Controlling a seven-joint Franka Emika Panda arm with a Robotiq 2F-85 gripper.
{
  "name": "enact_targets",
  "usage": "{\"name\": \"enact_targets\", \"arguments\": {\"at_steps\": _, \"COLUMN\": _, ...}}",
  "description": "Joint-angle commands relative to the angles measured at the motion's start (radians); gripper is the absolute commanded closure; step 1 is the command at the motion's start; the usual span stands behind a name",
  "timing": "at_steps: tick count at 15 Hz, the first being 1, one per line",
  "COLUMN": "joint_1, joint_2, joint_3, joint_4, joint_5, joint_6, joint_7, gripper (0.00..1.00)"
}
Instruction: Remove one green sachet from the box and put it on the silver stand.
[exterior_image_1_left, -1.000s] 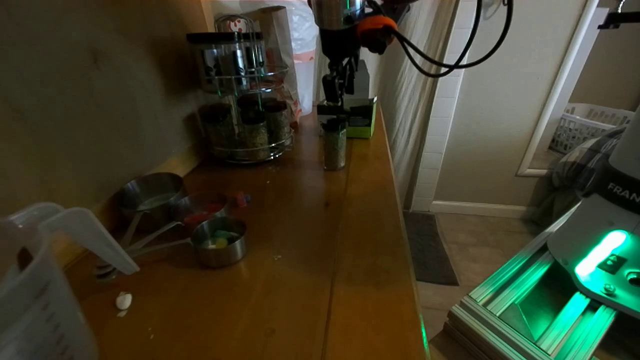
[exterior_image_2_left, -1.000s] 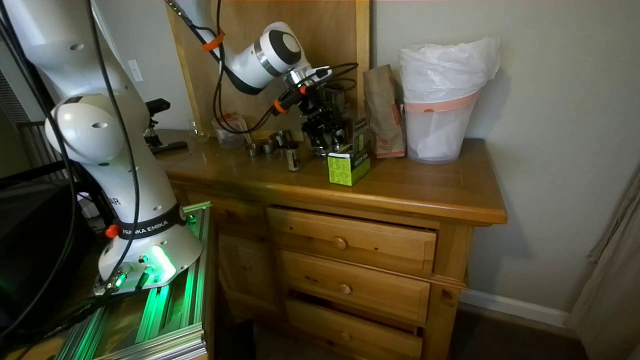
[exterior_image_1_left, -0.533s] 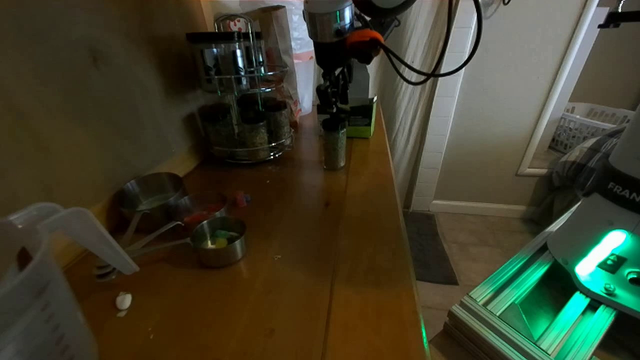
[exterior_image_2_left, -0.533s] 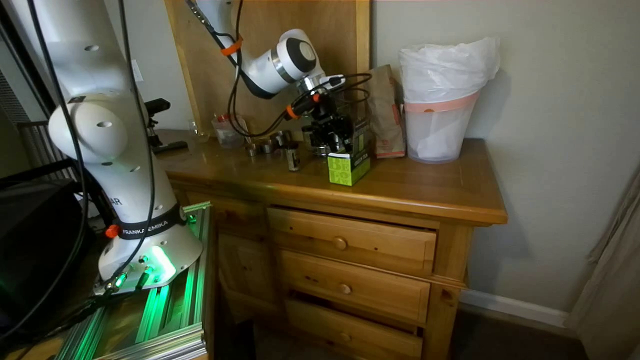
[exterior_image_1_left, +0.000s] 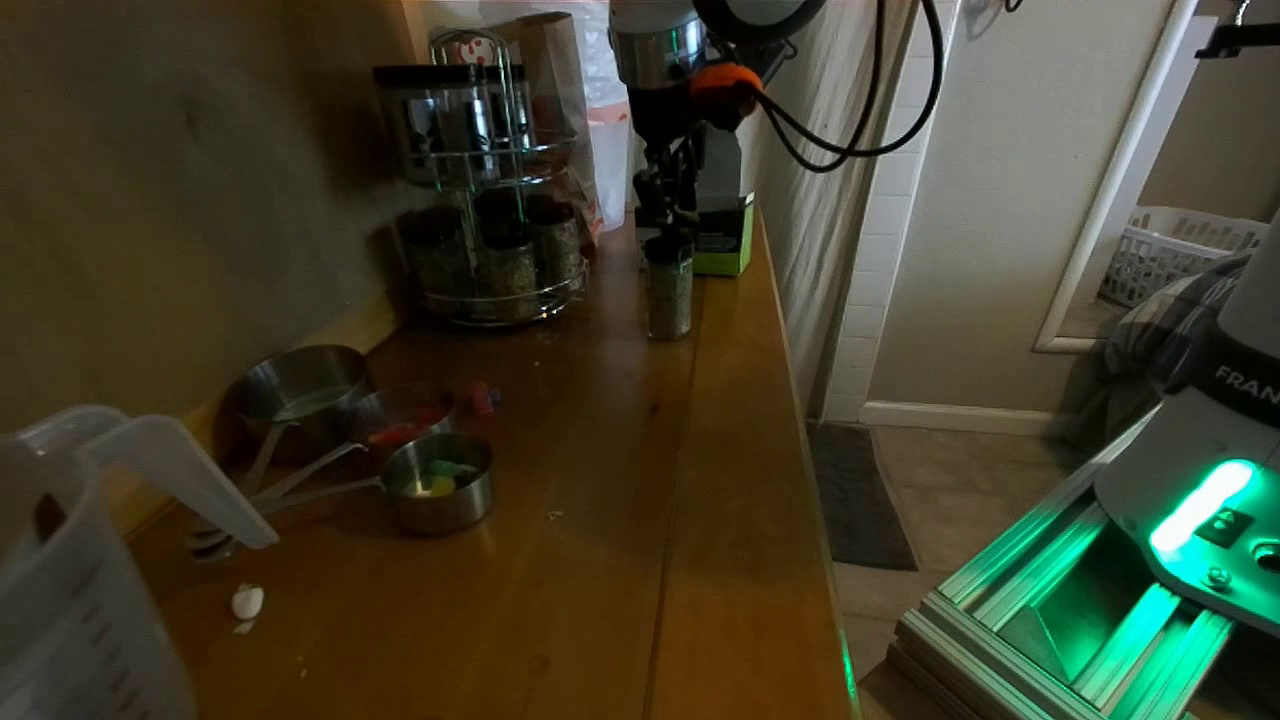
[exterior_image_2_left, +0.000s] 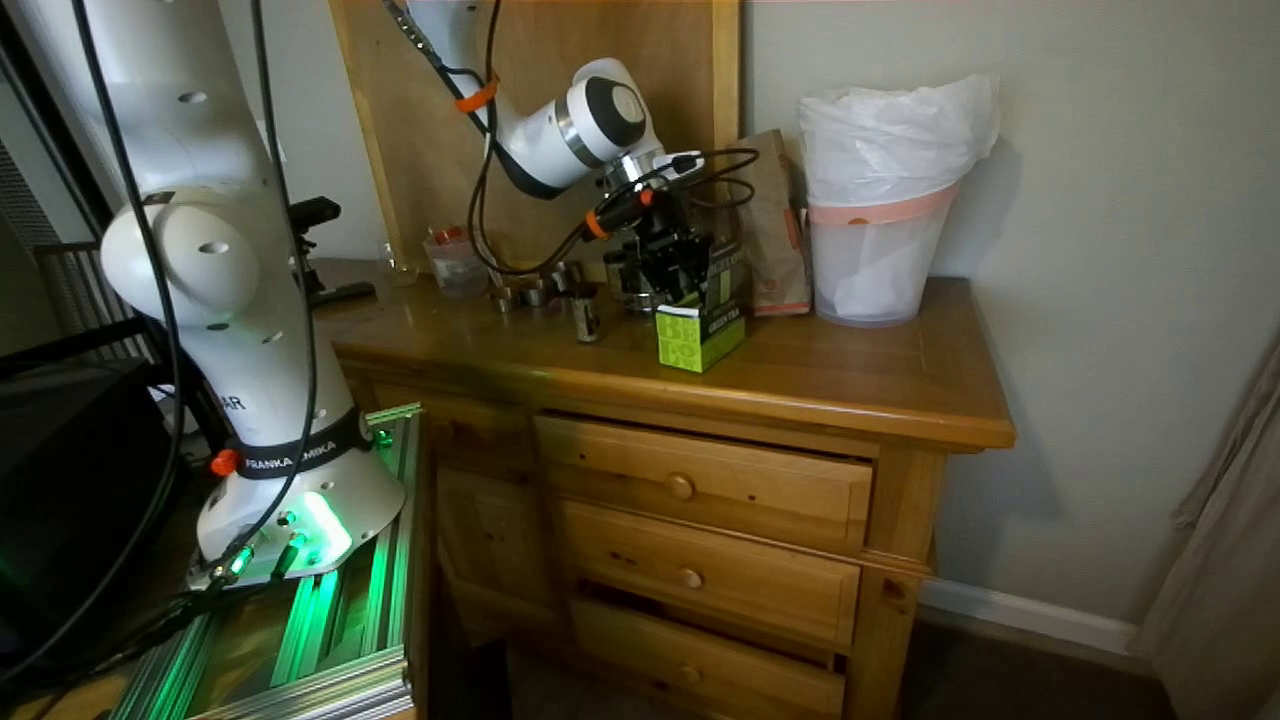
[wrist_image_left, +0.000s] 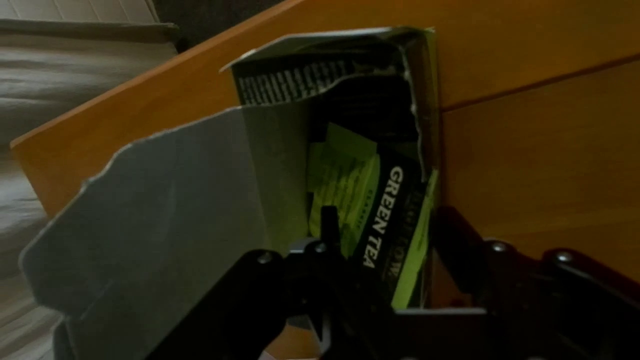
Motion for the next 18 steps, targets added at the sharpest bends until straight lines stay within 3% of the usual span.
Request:
{"name": "enact_targets", "arguments": {"at_steps": 1, "joint_1": 0.019, "joint_2": -0.002, "joint_3": -0.017, "joint_4": 0.006, "joint_5": 0.03, "joint_6": -0.008, "joint_7": -0.068, "gripper": 0.46}}
{"name": "enact_targets", "arguments": {"at_steps": 7, "joint_1": 0.025, "joint_2": -0.027, "joint_3": -0.014, "joint_4": -0.011, "joint_5": 0.036, "joint_6": -0.034, "joint_7": -0.143, "gripper": 0.46}}
{"name": "enact_targets", "arguments": {"at_steps": 12, "joint_1": 0.024, "joint_2": -0.036, "joint_3": -0.017, "joint_4": -0.01, "joint_5": 0.037, "joint_6": -0.038, "joint_7": -0.155, "gripper": 0.52}}
{"name": "enact_targets", "arguments": {"at_steps": 18, "joint_1": 0.026, "joint_2": -0.074, "joint_3": -0.011, "joint_4": -0.033, "joint_5": 0.094, "joint_6": -0.083, "joint_7": -0.234, "gripper": 0.47}}
